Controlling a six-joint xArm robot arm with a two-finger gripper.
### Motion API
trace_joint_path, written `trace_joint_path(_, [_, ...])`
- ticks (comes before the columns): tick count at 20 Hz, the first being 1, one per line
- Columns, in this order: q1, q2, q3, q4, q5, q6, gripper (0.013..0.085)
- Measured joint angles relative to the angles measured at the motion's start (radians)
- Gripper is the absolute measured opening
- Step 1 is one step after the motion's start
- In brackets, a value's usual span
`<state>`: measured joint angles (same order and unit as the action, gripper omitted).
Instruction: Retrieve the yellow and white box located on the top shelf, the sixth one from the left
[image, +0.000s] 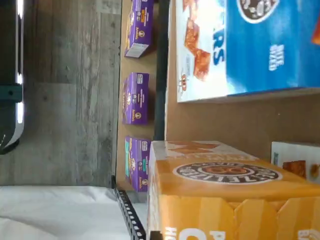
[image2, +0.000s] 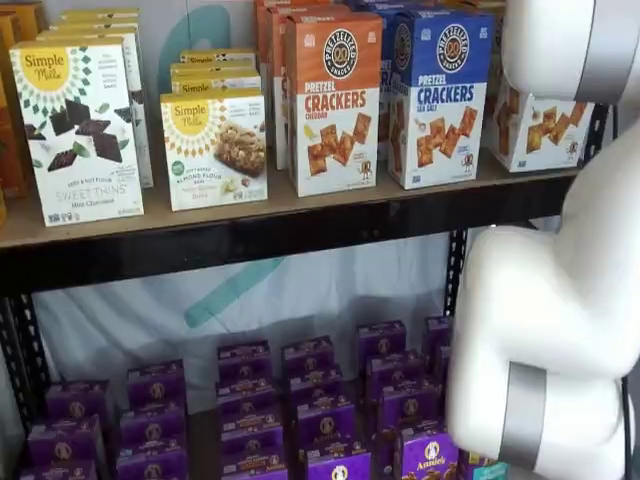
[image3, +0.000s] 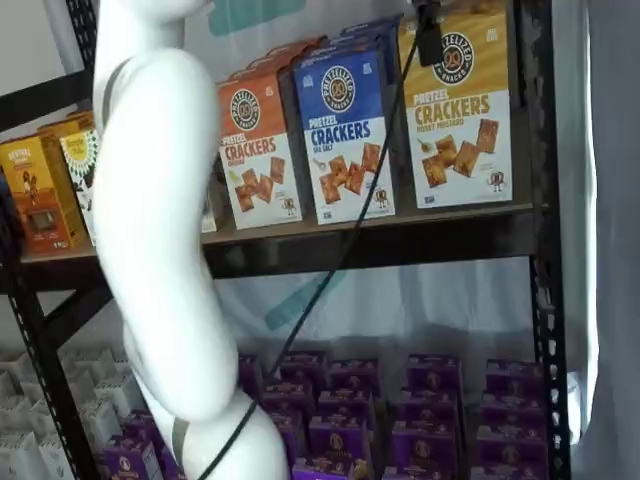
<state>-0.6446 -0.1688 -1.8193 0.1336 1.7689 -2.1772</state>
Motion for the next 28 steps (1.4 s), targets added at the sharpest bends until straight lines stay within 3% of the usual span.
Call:
trace_joint_path(6, [-0.042,-0.114,0.113,-0.015,0.014,-0.046,0.061])
trace_joint_path(12, [-0.044,-0.223,0.226,-0.046,0.046,-0.056,0.061])
trace_joint_path(20, [0.022,-0.334,0.308,-0.046,0.149,0.019,0.061])
trace_joint_path(28, [0.126,-0.433,0.365,-0.035,0.238,0.133,0.061])
